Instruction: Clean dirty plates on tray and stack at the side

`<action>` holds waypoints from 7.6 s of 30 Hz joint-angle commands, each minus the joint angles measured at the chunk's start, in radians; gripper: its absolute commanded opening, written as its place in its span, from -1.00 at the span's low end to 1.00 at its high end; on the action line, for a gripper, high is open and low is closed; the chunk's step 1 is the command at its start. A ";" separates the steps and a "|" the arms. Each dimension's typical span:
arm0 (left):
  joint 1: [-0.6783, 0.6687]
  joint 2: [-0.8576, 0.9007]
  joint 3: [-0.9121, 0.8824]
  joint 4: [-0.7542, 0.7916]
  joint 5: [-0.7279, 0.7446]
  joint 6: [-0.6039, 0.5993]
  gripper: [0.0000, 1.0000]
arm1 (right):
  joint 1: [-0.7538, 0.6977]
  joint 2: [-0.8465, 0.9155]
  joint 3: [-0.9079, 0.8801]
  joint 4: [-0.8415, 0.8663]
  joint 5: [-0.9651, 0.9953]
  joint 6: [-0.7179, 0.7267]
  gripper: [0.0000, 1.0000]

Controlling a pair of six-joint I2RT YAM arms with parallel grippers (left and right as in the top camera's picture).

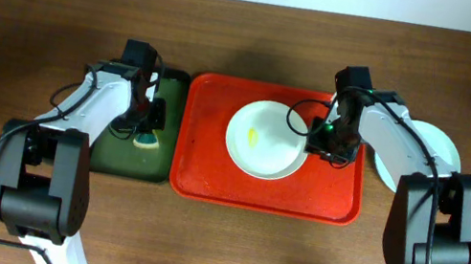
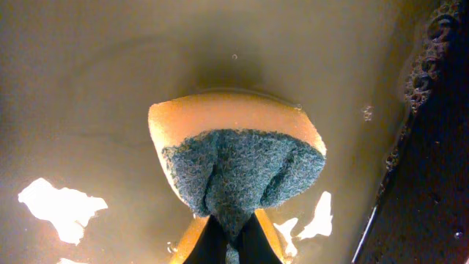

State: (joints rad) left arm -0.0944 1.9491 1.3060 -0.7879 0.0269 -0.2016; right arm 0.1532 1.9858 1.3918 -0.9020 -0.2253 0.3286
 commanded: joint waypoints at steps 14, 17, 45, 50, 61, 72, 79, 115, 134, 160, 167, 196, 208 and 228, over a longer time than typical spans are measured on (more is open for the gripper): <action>-0.003 0.005 -0.001 0.002 0.011 0.017 -1.00 | 0.044 0.000 -0.003 0.082 0.023 -0.007 -0.56; -0.003 0.005 -0.001 0.002 0.011 0.017 -1.00 | 0.058 0.000 -0.003 0.084 0.054 -0.006 -0.56; -0.003 0.005 -0.001 0.003 0.011 0.023 -1.00 | 0.105 0.002 -0.071 0.076 -0.105 0.103 -0.92; -0.003 0.005 -0.001 0.006 0.011 0.081 -1.00 | 0.180 0.002 -0.071 0.057 -0.104 0.103 -0.92; -0.003 -0.015 0.002 -0.002 0.010 0.085 -1.00 | 0.195 0.002 -0.072 0.006 -0.012 0.100 -0.92; -0.004 -0.282 0.001 0.027 -0.063 0.084 -1.00 | 0.196 0.002 -0.074 -0.031 -0.034 0.322 -0.92; -0.004 -0.273 -0.014 0.018 0.014 0.084 -1.00 | 0.234 0.002 -0.074 -0.024 -0.079 0.343 -0.92; -0.271 0.019 0.290 -0.278 0.132 0.023 -1.00 | 0.249 0.002 -0.074 0.001 -0.052 0.368 -0.92; -0.312 0.020 -0.063 0.122 0.154 -0.103 -1.00 | 0.249 0.002 -0.074 0.001 -0.052 0.368 -0.92; -0.325 -0.076 0.050 0.035 0.159 -0.097 -1.00 | 0.255 0.002 -0.074 0.011 -0.051 0.356 -0.80; -0.342 0.079 0.050 0.039 -0.024 -0.098 -1.00 | 0.256 0.002 -0.074 0.012 -0.051 0.324 -0.92; -0.296 0.010 0.043 0.006 0.133 -0.037 -1.00 | 0.256 0.002 -0.074 0.017 -0.051 0.304 -0.92; -0.381 0.111 0.056 0.029 0.430 0.021 -1.00 | 0.256 0.002 -0.074 0.016 -0.035 0.304 -0.92; -0.058 -0.066 -0.024 -0.032 -0.195 0.001 -1.00 | 0.255 0.002 -0.074 0.015 -0.025 0.296 -0.90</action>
State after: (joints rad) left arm -0.1646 1.8256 1.2953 -0.8268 -0.1211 -0.1947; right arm 0.3973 1.9858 1.3254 -0.8959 -0.2638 0.6285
